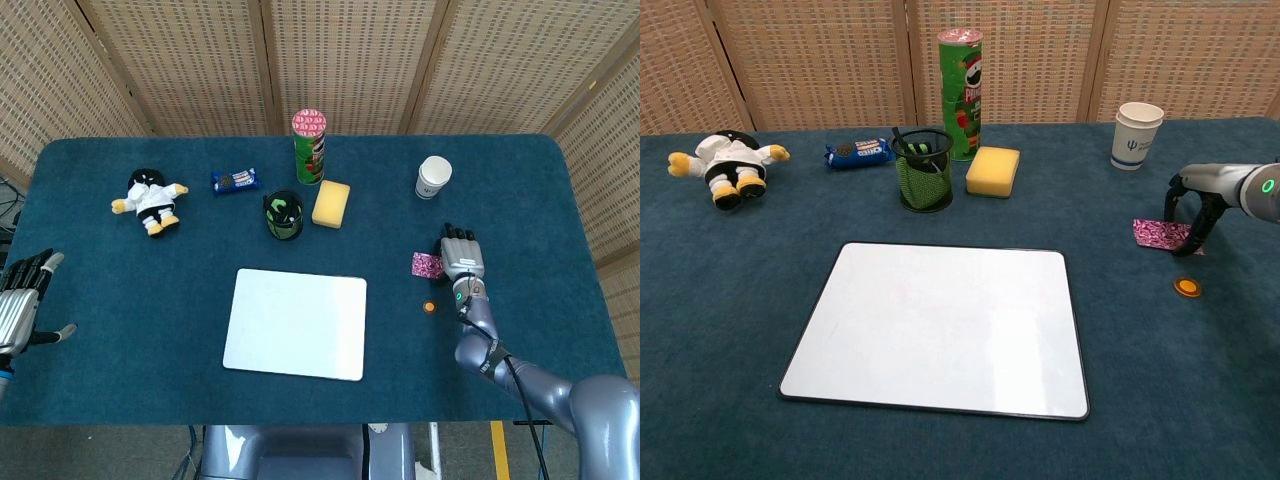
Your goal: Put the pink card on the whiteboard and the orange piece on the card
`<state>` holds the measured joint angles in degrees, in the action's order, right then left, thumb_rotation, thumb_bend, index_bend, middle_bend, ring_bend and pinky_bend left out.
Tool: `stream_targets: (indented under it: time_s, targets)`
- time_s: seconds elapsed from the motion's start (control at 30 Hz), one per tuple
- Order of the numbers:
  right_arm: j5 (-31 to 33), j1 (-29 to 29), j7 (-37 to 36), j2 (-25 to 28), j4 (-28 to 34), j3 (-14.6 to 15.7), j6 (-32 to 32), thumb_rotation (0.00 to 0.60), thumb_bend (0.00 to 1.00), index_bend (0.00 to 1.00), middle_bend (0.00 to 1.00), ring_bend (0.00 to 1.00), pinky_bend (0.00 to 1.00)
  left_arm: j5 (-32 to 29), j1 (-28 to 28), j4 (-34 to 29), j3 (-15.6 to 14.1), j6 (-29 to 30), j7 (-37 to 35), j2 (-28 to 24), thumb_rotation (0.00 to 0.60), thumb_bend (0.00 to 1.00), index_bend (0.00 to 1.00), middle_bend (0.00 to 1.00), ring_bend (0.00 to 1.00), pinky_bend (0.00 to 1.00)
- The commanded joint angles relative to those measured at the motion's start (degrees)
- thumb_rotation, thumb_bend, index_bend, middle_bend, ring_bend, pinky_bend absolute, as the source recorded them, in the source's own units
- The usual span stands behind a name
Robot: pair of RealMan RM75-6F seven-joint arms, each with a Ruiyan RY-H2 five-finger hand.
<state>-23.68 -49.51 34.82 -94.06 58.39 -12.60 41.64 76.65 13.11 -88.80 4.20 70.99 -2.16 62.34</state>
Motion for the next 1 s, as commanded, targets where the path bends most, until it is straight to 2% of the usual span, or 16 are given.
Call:
stream_targets:
  time_s: [0.03,0.3,0.5,0.63,0.77,1.0]
  targets:
    - [-0.25,-0.03,-0.14,0.19,0.46,0.07,0.32,0.6,0.36,0.53,0.0,0.0,0.0,0.01,0.02,-0.03,-0.03,-0.05,0.01,-0.01,0.6,0.0,0.0,0.0,0.0,0.0]
    - [-2.4,0.57,-1.5,2.36,4.89,-0.01,1.91,0.6,0.36,0.54,0.0,0.0,0.0,0.32,-0.12,-0.21,-0.09,0.3,-0.33,-0.19,0.6,0.0,0.0,0.0,0.0,0.0]
    - [-5.69,1.06,-3.08,6.89,14.77,-0.82,4.01,0.6,0.36,0.54,0.0,0.0,0.0,0.75,-0.15,-0.28,-0.19,0.43,-0.87,-0.41,0.6,0.0,0.0,0.0,0.0,0.0]
    - [-7.74,0.51,-3.51,11.26,25.96,-2.04,5.84,0.6,0.36,0.54,0.0,0.0,0.0,1.24,-0.31,-0.49,-0.29,0.88,-1.22,-0.64,0.6,0.0,0.0,0.0,0.0,0.0]
    - [-6.52,-1.82,-1.08,11.62,32.26,-2.2,8.22,0.6,0.36,0.54,0.0,0.0,0.0,1.58,-0.4,-0.61,-0.44,1.06,-1.37,-0.76,0.6,0.0,0.0,0.0,0.0,0.0]
    - [-0.31,-6.57,4.35,8.69,36.82,-2.07,13.0,0.6,0.36,0.54,0.0,0.0,0.0,1.58,-0.41,-0.53,-0.45,1.02,-1.69,-0.87,0.6,0.0,0.0,0.0,0.0,0.0]
